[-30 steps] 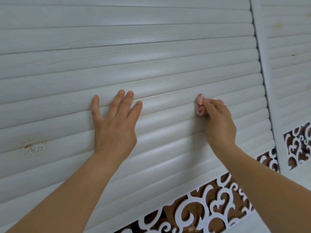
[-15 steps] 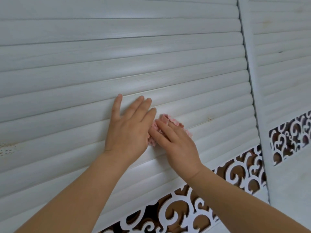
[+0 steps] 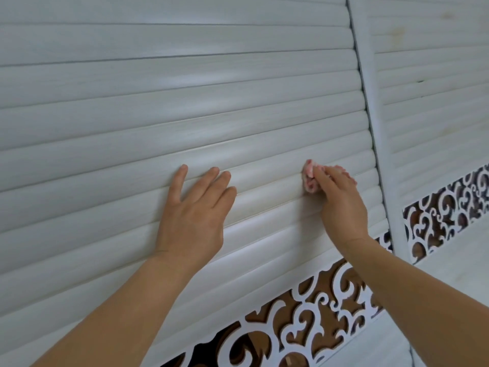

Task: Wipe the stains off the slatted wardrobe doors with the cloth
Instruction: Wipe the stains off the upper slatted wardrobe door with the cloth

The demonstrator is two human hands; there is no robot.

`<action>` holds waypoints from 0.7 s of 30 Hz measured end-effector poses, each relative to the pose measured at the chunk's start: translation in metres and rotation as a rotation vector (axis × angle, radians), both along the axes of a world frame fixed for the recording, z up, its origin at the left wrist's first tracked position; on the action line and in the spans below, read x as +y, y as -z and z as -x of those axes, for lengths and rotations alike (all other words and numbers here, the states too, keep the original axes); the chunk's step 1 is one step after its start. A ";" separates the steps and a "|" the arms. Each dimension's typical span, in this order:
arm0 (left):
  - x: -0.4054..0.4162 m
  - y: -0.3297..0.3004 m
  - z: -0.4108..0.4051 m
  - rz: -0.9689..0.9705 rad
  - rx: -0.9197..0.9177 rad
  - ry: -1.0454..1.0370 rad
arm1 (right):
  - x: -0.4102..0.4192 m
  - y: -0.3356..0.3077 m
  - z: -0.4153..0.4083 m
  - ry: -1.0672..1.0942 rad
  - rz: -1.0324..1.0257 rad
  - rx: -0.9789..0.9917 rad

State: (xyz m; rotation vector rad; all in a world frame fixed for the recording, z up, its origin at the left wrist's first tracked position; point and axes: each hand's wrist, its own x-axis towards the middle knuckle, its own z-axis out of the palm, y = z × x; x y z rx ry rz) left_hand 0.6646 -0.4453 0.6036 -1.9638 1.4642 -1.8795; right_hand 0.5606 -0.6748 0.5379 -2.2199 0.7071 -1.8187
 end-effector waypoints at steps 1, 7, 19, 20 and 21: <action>-0.001 0.000 0.000 0.008 -0.002 0.012 | -0.009 -0.001 0.004 0.007 -0.073 0.000; -0.015 0.005 0.006 0.108 0.035 0.092 | -0.022 -0.007 0.004 -0.046 -0.307 -0.098; -0.036 0.008 0.019 0.184 0.035 -0.031 | 0.062 0.031 -0.019 -0.179 0.379 -0.031; -0.040 0.010 0.020 0.157 0.027 -0.026 | 0.059 0.031 -0.018 -0.154 0.437 -0.008; -0.045 0.012 0.021 0.118 0.020 -0.015 | 0.053 0.031 -0.018 -0.137 0.481 0.003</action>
